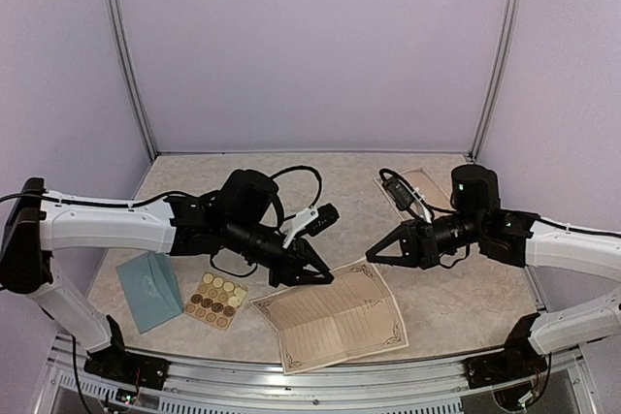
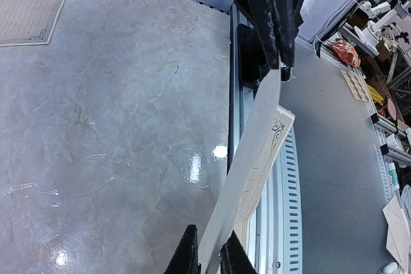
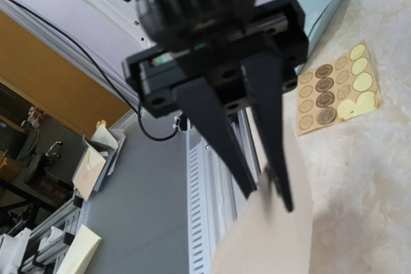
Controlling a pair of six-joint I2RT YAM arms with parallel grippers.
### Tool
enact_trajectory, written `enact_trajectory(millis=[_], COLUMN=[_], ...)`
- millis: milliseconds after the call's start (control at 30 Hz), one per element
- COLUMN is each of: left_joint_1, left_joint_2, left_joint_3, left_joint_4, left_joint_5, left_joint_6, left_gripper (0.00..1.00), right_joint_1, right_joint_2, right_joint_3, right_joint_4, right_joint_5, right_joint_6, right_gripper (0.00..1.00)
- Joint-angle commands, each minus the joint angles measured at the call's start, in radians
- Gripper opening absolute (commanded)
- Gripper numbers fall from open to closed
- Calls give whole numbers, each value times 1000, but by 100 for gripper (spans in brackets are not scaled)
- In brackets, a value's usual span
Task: Place the letter into the envelope and seal it
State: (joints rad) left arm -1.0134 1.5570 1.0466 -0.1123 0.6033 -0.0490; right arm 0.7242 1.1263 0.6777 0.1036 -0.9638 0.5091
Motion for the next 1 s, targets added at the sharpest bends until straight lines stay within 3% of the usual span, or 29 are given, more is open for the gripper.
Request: enact_trajectory(millis=[0, 67, 167, 333, 433, 567, 700, 900, 967], left_joint_1=[-8, -8, -8, -7, -8, -3, 6, 16, 18], left_joint_2=[2, -1, -7, -27, -37, -46, -56, -58, -57], left_joint_3=[27, 26, 23, 22, 23, 23, 20, 18, 19], left_joint_4=[-25, -30, -30, -21, -11, 3, 16, 24, 26], left_joint_5=[21, 21, 27, 42, 41, 47, 61, 61, 59], left_joint_6=[-1, -4, -11, -30, -47, -64, -76, -90, -95], left_gripper=[8, 1, 0, 0, 0, 0, 0, 0, 0], right_joint_1=[10, 10, 10, 9, 9, 10, 11, 23, 26], right_joint_2=[-14, -15, -12, -4, 7, 9, 22, 49, 54], right_joint_3=[21, 17, 9, -27, -49, -81, -116, -130, -126], right_joint_4=[-30, -30, -31, -13, 12, 33, 55, 71, 70], right_joint_5=[16, 27, 33, 27, 6, 11, 9, 16, 25], right_joint_6=[-28, -28, -32, -33, -18, -12, -6, -1, -1], right_gripper=[0, 0, 3, 55, 67, 75, 73, 46, 33])
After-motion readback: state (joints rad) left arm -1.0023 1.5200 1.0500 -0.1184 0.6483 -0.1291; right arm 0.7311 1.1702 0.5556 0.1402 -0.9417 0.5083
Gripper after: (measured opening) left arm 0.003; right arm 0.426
